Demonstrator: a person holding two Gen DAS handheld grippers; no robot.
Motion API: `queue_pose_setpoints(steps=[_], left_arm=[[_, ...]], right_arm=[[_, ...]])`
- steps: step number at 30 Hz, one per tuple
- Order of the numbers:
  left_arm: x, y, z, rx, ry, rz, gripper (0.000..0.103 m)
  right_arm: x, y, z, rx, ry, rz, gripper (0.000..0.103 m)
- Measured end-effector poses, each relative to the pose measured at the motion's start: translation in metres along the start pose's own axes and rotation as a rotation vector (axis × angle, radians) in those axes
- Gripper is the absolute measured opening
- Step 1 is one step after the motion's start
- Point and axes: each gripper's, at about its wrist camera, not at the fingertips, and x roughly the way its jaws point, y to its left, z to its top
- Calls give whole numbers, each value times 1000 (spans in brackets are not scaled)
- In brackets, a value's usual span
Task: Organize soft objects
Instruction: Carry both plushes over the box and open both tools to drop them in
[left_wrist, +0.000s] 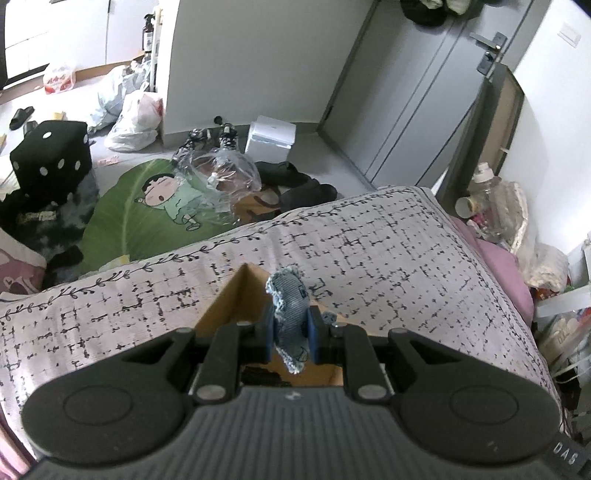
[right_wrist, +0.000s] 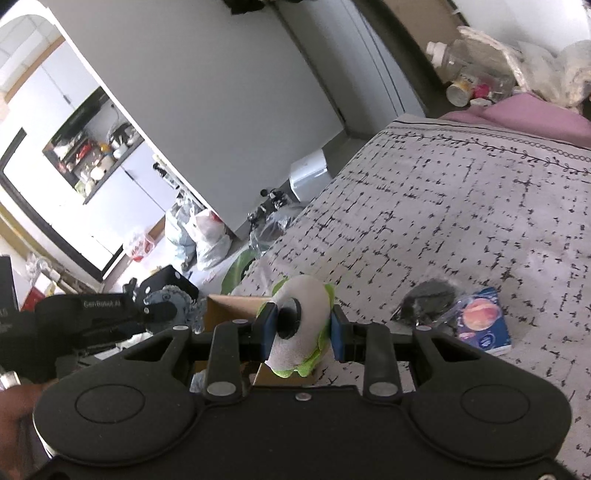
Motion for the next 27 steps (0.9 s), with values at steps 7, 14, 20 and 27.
queue_pose_setpoints(steps=[7, 14, 20, 27], left_arm=[[12, 21, 1, -38, 20, 9, 17], [31, 31, 0, -51, 70, -8, 17], [43, 27, -2, 5, 116, -2, 26], [39, 32, 3, -8, 105, 13, 42]], right_arm=[[14, 19, -9, -40, 11, 26, 30], [31, 29, -16, -64, 36, 21, 30], [40, 39, -17, -95, 14, 47, 30], [55, 43, -17, -95, 15, 57, 31]])
